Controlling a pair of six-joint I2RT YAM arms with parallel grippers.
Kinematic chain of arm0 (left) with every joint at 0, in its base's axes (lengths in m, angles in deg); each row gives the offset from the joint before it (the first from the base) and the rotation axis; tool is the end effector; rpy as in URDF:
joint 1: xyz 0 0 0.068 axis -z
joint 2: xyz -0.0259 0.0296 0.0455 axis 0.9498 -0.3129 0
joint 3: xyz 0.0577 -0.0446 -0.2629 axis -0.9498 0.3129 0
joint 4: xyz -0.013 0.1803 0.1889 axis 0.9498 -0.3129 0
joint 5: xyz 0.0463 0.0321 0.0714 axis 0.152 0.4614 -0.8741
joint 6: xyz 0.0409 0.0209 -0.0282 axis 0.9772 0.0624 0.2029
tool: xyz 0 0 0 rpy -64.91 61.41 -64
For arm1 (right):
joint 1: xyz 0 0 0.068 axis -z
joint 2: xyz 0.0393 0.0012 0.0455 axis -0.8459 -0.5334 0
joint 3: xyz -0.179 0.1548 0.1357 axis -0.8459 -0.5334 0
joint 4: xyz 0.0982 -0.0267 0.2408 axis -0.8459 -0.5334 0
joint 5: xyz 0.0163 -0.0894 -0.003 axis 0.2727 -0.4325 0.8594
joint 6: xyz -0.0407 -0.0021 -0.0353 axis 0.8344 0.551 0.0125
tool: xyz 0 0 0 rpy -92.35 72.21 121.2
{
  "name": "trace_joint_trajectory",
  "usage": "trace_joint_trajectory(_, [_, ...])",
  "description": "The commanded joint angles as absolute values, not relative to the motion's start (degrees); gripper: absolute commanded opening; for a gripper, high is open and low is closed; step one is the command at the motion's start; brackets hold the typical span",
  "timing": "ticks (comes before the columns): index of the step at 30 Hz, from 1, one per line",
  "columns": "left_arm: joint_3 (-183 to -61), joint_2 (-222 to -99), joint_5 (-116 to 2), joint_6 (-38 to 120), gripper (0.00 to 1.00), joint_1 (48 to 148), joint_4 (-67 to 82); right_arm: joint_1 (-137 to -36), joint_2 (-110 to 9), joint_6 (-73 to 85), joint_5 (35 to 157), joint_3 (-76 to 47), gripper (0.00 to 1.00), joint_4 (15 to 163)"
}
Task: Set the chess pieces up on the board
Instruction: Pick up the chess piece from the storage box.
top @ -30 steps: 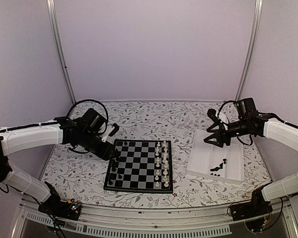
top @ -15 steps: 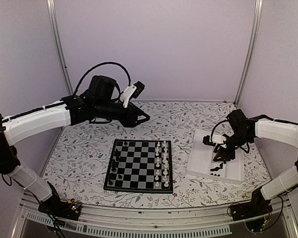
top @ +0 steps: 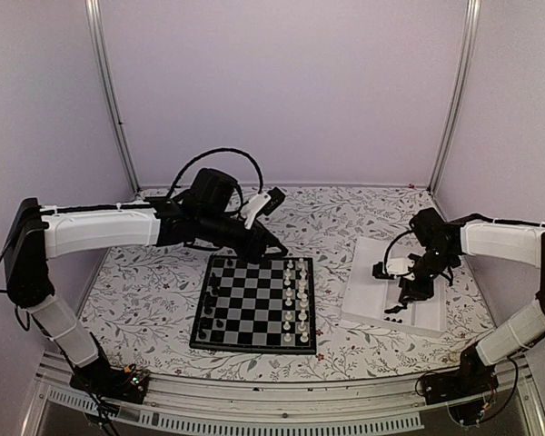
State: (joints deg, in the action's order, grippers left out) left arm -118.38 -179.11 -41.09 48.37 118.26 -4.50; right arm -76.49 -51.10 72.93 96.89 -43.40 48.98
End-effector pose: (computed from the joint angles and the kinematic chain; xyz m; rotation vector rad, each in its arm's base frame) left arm 0.2459 -0.2804 0.2605 1.0515 2.0532 -0.9469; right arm 0.2289 0.0830 0.1752 -1.8363 2.2006 0.0729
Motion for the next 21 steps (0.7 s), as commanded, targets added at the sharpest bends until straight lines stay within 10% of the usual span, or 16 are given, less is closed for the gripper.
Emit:
trace_joint_trajectory(1, [-118.1,-176.6,-40.3,49.8,0.47,118.6,-3.4,-76.7,-52.0,72.3,95.3,-42.1,0.44,46.4])
trace_joint_trajectory(21, [-118.4,-177.3,-40.6,50.0,0.47,118.9,-4.5,-76.7,-55.5,68.4,93.0,-42.4,0.15,47.9])
